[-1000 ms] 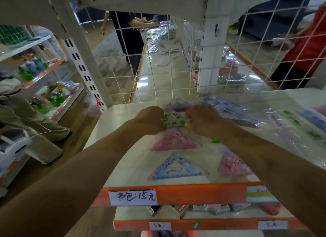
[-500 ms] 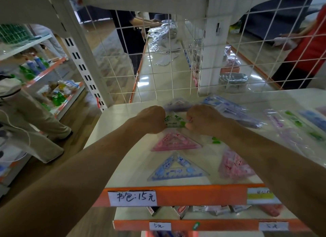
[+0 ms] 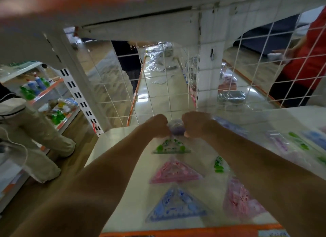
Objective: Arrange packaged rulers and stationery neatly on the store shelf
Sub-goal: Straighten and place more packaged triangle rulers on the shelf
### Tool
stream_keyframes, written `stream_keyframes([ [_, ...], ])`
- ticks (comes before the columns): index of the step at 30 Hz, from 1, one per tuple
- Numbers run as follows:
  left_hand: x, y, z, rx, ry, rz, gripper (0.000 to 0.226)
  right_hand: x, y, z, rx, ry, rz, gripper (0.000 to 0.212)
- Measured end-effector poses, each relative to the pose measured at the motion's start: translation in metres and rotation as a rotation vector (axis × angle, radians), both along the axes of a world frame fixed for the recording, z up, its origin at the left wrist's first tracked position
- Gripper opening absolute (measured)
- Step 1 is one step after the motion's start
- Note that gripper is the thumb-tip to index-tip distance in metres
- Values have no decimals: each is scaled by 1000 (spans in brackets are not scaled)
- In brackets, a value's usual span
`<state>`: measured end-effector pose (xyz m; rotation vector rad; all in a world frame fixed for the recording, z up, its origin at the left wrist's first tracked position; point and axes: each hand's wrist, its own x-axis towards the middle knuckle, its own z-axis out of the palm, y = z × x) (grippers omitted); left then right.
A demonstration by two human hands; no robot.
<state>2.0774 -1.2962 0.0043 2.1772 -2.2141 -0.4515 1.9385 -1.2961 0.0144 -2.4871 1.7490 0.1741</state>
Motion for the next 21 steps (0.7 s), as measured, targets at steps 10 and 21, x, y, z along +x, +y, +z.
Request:
stream_keyframes([
  [10,0,-18,1,106,-28,-22,40,-3,-22,-7,56,-51,15,46],
  [21,13,16,13,-95,35,-8,24,-4,-16,-11,-93,-43,52,41],
])
